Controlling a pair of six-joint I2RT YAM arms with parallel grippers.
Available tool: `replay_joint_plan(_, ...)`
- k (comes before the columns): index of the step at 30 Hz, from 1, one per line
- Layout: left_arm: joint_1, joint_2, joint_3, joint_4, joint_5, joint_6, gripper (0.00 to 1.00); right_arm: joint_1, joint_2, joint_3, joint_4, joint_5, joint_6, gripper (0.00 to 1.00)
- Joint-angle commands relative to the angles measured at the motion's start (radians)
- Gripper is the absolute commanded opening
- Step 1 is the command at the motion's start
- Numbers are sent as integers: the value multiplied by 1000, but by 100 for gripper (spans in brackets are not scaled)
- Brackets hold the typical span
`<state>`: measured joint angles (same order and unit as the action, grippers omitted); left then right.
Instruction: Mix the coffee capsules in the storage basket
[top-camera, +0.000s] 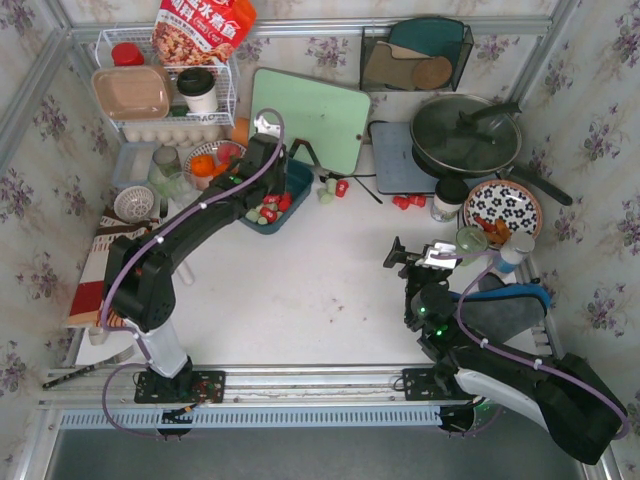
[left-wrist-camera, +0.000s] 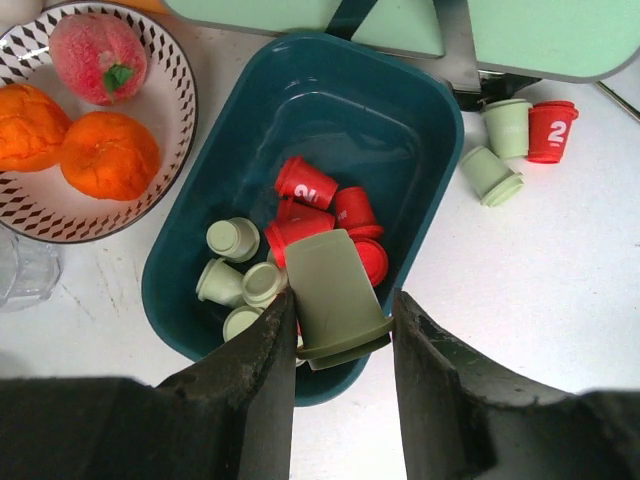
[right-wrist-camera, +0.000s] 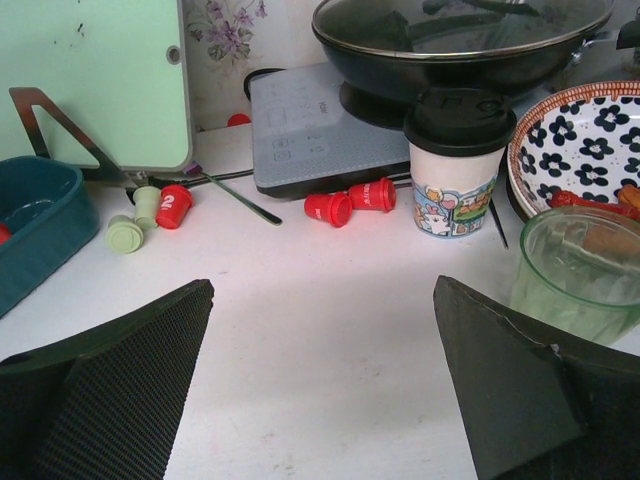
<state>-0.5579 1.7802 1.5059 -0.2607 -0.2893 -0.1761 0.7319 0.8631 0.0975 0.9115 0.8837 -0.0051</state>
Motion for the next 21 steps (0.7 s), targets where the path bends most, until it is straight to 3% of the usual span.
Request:
replay_joint_plan(1, 19, 6, 8, 13, 42, -31, 30, 1, 1, 11, 24, 2, -1, 100)
replay_joint_plan(17, 87, 134, 121, -67, 108, -74, 32, 1, -9, 14, 10, -11, 5, 100)
replay_joint_plan(21, 103, 196, 165, -106, 111, -98, 41, 2, -8, 14, 9, -11, 5, 100)
